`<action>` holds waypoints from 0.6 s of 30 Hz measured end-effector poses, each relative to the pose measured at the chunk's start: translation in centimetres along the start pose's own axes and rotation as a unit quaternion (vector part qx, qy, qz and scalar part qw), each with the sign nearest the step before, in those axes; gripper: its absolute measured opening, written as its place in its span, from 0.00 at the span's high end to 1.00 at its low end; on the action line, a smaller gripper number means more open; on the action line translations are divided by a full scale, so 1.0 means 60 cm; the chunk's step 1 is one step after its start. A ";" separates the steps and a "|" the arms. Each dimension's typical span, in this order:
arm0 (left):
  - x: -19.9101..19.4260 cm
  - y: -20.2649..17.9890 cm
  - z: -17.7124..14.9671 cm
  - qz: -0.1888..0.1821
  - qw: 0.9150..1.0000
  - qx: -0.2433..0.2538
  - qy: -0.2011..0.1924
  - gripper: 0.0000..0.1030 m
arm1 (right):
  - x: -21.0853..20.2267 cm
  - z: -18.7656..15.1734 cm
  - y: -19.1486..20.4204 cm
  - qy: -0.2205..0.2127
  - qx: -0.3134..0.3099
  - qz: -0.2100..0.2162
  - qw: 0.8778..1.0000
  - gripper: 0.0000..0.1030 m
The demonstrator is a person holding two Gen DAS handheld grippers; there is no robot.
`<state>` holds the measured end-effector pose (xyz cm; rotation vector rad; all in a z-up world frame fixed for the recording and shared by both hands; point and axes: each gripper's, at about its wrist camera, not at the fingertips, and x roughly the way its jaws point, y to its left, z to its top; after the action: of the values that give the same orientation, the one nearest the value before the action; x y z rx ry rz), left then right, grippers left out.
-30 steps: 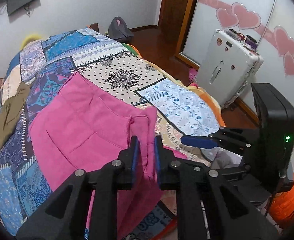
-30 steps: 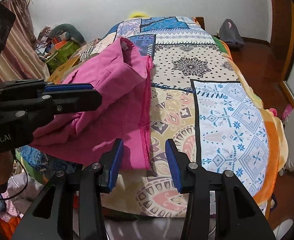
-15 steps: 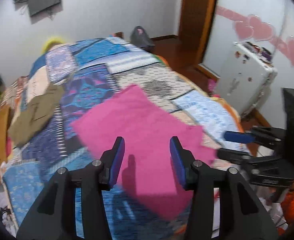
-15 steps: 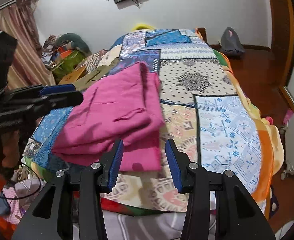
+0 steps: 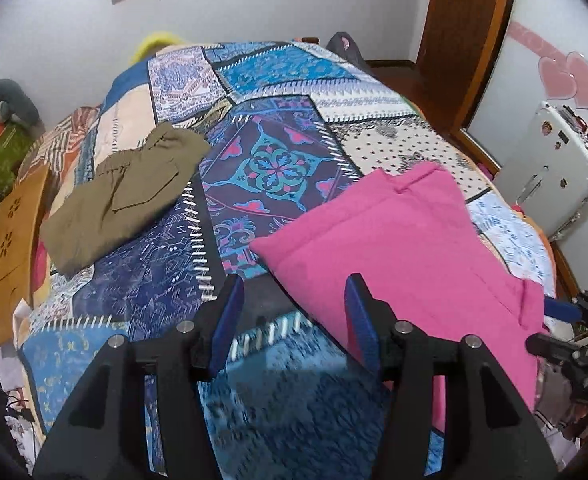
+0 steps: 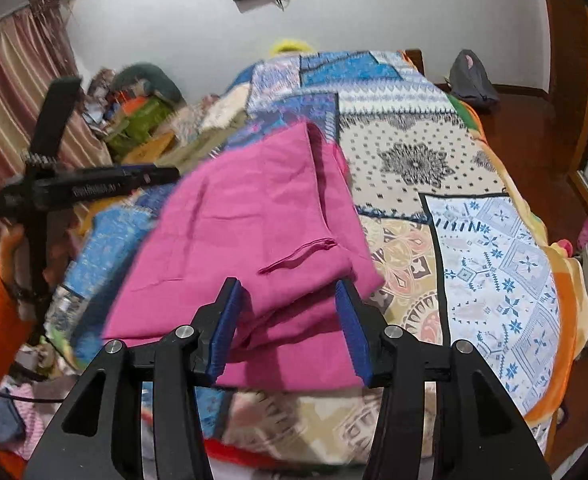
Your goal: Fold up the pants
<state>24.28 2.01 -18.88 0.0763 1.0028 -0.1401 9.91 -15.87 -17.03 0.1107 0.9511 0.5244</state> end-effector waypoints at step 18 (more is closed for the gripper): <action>0.160 0.035 0.072 -0.068 0.996 0.051 0.041 0.64 | 0.081 0.080 -0.070 0.044 -0.033 -0.014 0.998 0.53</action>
<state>33.29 2.76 -24.68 0.1071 1.0823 -0.3155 17.59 -16.60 -19.17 0.0161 1.0190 0.5379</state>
